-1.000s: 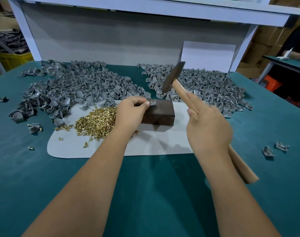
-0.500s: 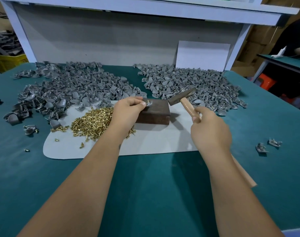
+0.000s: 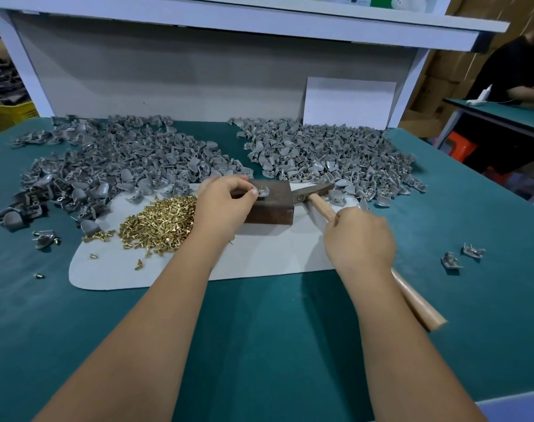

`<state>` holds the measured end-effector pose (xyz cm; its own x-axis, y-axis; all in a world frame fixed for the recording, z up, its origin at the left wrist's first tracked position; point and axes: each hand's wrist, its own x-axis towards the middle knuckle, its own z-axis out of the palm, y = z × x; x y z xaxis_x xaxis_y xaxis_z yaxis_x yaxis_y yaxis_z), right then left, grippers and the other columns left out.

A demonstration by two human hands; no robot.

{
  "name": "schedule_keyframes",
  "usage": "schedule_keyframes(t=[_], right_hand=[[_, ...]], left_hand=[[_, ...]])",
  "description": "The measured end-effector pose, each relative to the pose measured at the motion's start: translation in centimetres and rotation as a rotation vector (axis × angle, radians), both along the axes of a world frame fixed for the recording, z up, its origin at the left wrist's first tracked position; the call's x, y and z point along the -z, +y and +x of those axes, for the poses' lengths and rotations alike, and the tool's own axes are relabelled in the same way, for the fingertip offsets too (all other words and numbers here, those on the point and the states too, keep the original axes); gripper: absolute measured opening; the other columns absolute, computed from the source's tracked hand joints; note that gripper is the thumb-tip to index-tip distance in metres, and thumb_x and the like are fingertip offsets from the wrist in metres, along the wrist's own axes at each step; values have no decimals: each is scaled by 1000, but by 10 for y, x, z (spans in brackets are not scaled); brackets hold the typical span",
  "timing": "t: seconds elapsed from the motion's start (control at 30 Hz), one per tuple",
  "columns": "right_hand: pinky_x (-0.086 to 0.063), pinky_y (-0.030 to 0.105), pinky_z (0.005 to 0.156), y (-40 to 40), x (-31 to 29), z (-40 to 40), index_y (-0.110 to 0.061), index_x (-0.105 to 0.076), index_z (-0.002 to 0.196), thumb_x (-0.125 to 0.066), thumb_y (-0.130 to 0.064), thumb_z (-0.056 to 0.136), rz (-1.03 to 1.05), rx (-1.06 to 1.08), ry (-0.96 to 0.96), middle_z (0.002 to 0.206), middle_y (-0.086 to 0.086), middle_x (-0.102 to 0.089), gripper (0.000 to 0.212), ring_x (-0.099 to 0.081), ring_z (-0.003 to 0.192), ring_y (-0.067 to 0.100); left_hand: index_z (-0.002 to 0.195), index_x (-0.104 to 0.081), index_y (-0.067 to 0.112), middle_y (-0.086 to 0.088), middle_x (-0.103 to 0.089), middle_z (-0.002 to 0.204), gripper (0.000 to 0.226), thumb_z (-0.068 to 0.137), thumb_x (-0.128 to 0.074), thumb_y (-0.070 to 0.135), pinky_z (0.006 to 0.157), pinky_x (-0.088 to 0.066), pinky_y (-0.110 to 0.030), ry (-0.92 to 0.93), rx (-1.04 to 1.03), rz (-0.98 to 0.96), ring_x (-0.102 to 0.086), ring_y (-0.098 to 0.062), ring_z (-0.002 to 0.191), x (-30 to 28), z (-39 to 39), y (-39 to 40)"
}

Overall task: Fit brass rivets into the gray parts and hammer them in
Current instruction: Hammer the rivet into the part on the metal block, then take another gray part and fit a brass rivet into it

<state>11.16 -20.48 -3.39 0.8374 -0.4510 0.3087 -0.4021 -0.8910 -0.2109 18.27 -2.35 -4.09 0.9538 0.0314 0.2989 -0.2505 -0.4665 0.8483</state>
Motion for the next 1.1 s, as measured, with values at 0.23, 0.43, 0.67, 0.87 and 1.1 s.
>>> schedule_keyframes(t=[0.23, 0.43, 0.67, 0.87, 1.1], right_hand=[[-35, 37, 84, 11, -3, 7, -17, -69, 109, -55, -31, 93, 90, -178, -287, 105, 10, -55, 25, -46, 103, 30], [-45, 27, 86, 47, -12, 28, -20, -64, 119, -56, -20, 94, 611, -558, -343, 108, -3, -67, 27, -58, 97, 12], [-52, 35, 86, 44, -29, 54, -18, -71, 108, -62, -15, 89, 643, -505, -320, 90, -4, -69, 21, -66, 89, 19], [-29, 50, 111, 38, -47, 80, -37, -13, 150, -56, -30, 93, 541, -293, -301, 155, 9, -17, 71, -31, 137, 31], [-25, 41, 110, 99, 1, 57, -24, -44, 135, -57, -23, 89, 209, -487, -324, 137, 5, -40, 48, -32, 128, 23]], left_hand=[[91, -73, 40, 37, -50, 83, 4, 88, -70, 41, 97, -11, -33, -185, -78, 199, -32, -5, 123, -4, -10, -10], [98, -77, 34, 37, -35, 92, 12, 87, -73, 32, 85, -9, -21, -303, -42, 74, -28, 7, 104, -4, -12, -16], [100, -70, 44, 29, -49, 95, 18, 94, -64, 28, 90, -12, -25, -231, -43, 28, -31, 7, 105, -6, -9, -8], [110, -71, 39, 25, -60, 103, 23, 95, -59, 27, 95, -16, -31, -167, -258, 195, -39, -9, 121, -11, 7, 25], [126, -64, 33, -4, -63, 131, 50, 85, -56, 6, 112, -20, -50, 79, -447, 413, -41, -27, 133, 0, 16, 71]])
